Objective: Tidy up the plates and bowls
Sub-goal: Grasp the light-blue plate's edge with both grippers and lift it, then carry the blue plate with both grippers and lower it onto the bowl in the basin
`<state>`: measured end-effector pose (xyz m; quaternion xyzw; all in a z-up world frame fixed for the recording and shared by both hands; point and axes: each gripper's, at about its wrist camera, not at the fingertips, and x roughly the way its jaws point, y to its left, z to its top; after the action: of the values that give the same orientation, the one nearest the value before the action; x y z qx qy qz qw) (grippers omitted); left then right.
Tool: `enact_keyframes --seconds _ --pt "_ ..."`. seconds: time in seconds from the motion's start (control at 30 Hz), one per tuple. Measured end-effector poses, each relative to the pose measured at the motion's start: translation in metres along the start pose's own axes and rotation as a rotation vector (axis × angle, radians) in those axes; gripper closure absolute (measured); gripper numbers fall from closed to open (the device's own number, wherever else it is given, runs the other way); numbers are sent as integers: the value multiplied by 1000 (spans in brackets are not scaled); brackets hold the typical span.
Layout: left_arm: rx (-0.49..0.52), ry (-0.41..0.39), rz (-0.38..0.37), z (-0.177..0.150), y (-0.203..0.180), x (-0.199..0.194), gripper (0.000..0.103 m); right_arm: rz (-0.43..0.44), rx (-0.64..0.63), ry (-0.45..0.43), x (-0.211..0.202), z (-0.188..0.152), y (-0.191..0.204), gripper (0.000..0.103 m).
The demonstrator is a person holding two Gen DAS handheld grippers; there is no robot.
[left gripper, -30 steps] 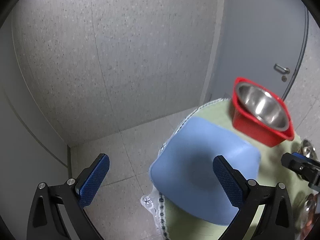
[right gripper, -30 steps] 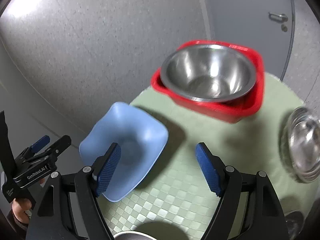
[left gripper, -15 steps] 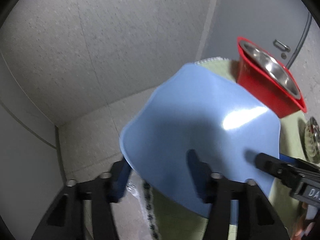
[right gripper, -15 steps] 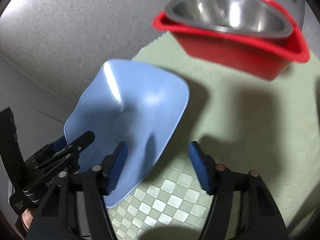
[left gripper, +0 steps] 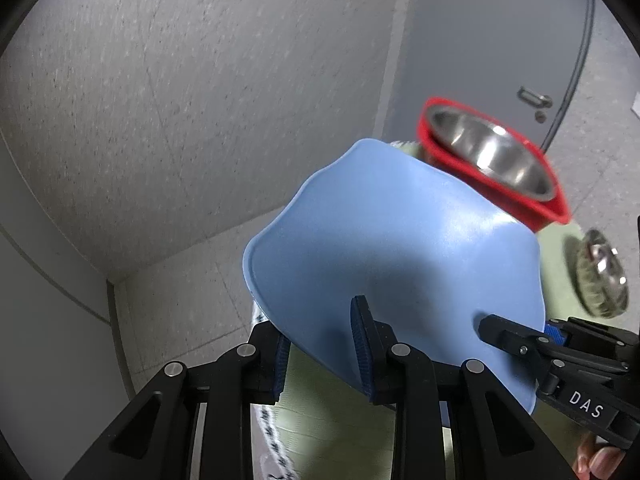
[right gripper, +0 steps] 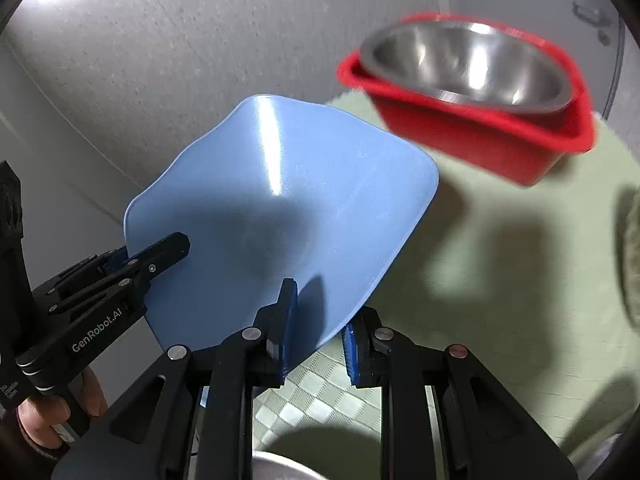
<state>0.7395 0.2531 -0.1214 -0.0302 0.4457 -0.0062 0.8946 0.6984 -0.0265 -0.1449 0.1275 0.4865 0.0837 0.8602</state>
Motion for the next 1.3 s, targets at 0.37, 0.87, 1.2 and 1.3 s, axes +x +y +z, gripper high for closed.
enact_keyframes --seconds 0.37,0.87,1.2,1.3 --pt "70 -124 -67 20 -45 -80 78 -18 23 -173 -86 23 -36 82" --pt "135 -82 -104 105 -95 -1 77 -88 91 -192 -84 97 -108 83" --pt "74 55 -106 158 -89 88 76 -127 88 -97 -34 141 -135 83" --pt "80 69 -95 163 -87 104 74 -132 85 -71 -23 141 -135 83"
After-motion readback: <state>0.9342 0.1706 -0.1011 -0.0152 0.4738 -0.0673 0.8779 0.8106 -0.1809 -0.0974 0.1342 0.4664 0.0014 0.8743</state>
